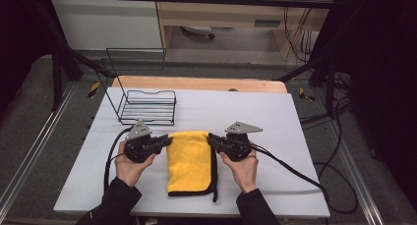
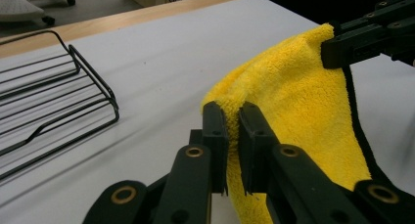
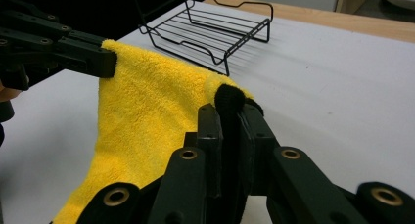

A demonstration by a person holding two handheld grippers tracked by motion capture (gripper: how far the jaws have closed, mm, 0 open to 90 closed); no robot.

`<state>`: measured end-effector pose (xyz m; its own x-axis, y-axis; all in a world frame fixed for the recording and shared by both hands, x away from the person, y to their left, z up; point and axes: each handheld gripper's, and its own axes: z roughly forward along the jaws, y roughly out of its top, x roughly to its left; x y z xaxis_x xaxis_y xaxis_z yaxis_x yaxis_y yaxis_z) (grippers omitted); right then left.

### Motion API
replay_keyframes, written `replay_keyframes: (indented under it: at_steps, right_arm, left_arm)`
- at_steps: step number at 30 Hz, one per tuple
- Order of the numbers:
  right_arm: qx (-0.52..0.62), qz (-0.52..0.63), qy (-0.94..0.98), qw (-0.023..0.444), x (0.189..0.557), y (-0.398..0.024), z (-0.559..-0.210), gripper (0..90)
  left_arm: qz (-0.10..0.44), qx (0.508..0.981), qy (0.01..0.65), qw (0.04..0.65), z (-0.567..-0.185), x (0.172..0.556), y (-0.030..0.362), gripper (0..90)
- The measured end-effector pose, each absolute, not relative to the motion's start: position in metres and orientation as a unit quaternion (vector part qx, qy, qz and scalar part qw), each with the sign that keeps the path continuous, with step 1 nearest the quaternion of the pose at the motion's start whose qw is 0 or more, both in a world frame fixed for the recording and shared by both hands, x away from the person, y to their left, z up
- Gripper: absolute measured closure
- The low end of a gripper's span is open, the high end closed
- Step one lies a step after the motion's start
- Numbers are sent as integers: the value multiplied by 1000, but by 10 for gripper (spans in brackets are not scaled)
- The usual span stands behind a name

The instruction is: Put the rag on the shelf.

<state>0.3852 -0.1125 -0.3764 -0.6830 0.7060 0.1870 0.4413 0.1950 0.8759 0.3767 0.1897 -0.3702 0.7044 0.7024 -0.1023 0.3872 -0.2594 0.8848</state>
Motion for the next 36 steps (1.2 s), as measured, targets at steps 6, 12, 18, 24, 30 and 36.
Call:
replay_keyframes:
  at_steps: [6, 12, 18, 24, 30, 36]
  right_arm:
    - [366, 523, 756, 146, 379, -113, -364, 814]
    - [356, 532, 752, 158, 374, -113, -354, 815]
    - [346, 542, 746, 174, 371, -112, -343, 815]
    - [338, 555, 737, 186, 369, -110, -335, 816]
    - [329, 564, 732, 195, 367, -105, -327, 818]
    - [319, 572, 727, 205, 366, -100, -319, 819]
  left_arm:
    - [166, 769, 344, 513, -361, 371, 191, 830]
    - [175, 757, 343, 528, -354, 367, 193, 830]
    - [187, 744, 338, 544, -346, 363, 196, 830]
    - [197, 734, 336, 557, -340, 360, 200, 830]
    - [205, 722, 337, 568, -334, 358, 205, 830]
    - [213, 713, 336, 577, -328, 357, 211, 830]
